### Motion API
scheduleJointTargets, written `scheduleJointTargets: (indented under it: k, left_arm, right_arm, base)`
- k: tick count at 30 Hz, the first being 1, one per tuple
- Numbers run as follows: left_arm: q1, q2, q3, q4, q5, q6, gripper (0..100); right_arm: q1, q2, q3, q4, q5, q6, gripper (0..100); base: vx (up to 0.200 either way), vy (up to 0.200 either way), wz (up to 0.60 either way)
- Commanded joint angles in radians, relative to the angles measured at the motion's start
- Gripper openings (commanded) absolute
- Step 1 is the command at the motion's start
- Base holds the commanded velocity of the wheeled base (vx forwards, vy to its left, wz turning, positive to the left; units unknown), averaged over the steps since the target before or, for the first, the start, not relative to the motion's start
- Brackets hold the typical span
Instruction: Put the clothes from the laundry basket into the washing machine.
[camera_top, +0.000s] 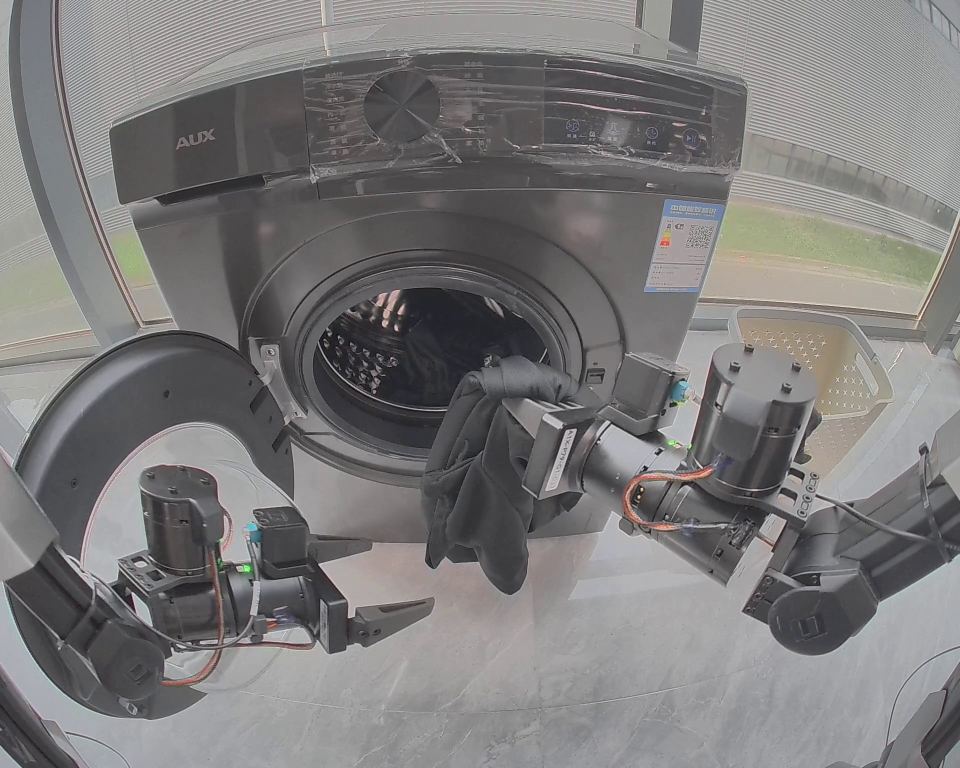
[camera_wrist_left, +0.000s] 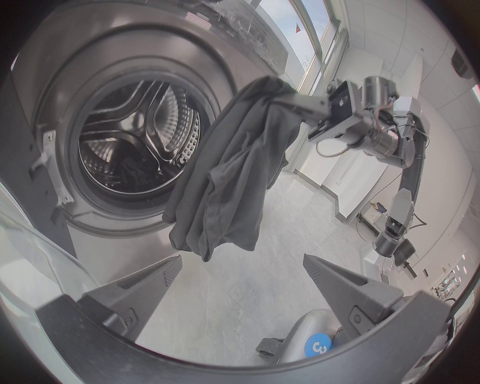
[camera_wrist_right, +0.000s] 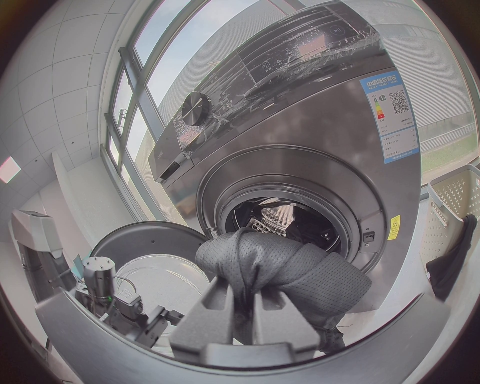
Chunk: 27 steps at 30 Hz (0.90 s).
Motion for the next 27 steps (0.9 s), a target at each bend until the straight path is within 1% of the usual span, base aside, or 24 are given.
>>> scheduleJointTargets:
  k: [1, 2, 5, 6, 7, 8, 13, 14, 15, 16, 18, 20, 22, 23, 25, 27]
  left_arm:
    - [-0.012, 0.139, -0.029, -0.033, 0.003, -0.004, 100]
    - [-0.013, 0.14, -0.03, -0.035, 0.003, -0.004, 100]
    - [-0.032, 0.199, -0.042, -0.094, 0.003, -0.012, 100]
    - [-0.039, 0.222, -0.052, -0.116, 0.005, -0.021, 100]
    - [-0.039, 0.222, -0.052, -0.116, 0.005, -0.021, 100]
    - [-0.044, 0.256, -0.067, -0.14, 0.006, -0.027, 100]
    - [-0.042, 0.311, -0.111, -0.159, 0.009, -0.032, 100]
    - [-0.042, 0.323, -0.122, -0.163, 0.022, -0.034, 100]
    - [-0.042, 0.325, -0.124, -0.163, 0.023, -0.034, 100]
    - [-0.042, 0.341, -0.138, -0.173, 0.04, -0.035, 100]
    - [-0.042, 0.357, -0.153, -0.191, 0.059, -0.035, 100]
    - [-0.042, 0.366, -0.157, -0.203, 0.066, -0.037, 100]
    - [-0.042, 0.384, -0.17, -0.226, 0.074, -0.044, 100]
    - [-0.044, 0.397, -0.174, -0.254, 0.078, -0.053, 100]
    - [-0.042, 0.412, -0.177, -0.282, 0.083, -0.055, 100]
    - [-0.042, 0.421, -0.179, -0.308, 0.098, -0.055, 100]
  right_arm:
    - [0.005, -0.014, 0.001, 0.0, -0.001, 0.0, 0]
    - [0.005, -0.014, 0.001, 0.0, -0.003, 0.0, 0]
    - [0.006, -0.014, 0.001, 0.0, -0.003, 0.0, 0]
    - [0.006, -0.015, 0.003, -0.001, -0.001, 0.0, 0]
    - [0.006, -0.015, 0.003, -0.001, -0.001, 0.0, 0]
    - [0.006, -0.015, 0.003, -0.001, -0.003, 0.0, 0]
    - [0.014, -0.014, 0.011, -0.015, -0.003, -0.002, 0]
    - [0.014, -0.014, 0.011, -0.017, -0.004, -0.002, 0]
    - [0.014, -0.014, 0.011, -0.017, -0.004, -0.002, 0]
    - [0.015, -0.015, 0.011, -0.017, -0.004, -0.002, 0]
    - [0.017, -0.015, 0.011, -0.017, -0.004, -0.002, 0]
    - [0.017, -0.015, 0.011, -0.017, -0.004, -0.002, 0]
    - [0.017, -0.02, 0.012, -0.017, -0.006, -0.002, 0]
    - [0.018, -0.025, 0.02, -0.017, -0.006, -0.002, 0]
    - [0.018, -0.028, 0.029, -0.017, -0.006, -0.002, 0]
    - [0.018, -0.028, 0.035, -0.018, -0.006, -0.002, 0]
  base:
    - [0.0, 0.0, 0.0]
    - [0.0, 0.0, 0.0]
    - [0.0, 0.0, 0.0]
    - [0.0, 0.0, 0.0]
    - [0.0, 0.0, 0.0]
    - [0.0, 0.0, 0.0]
    - [0.0, 0.0, 0.0]
    - [0.0, 0.0, 0.0]
    - [0.0, 0.0, 0.0]
    - [0.0, 0.0, 0.0]
    - [0.0, 0.0, 0.0]
    - [0.0, 0.0, 0.0]
    - [0.0, 0.0, 0.0]
    - [0.0, 0.0, 0.0]
    - [0.0, 0.0, 0.0]
    - [0.0, 0.0, 0.0]
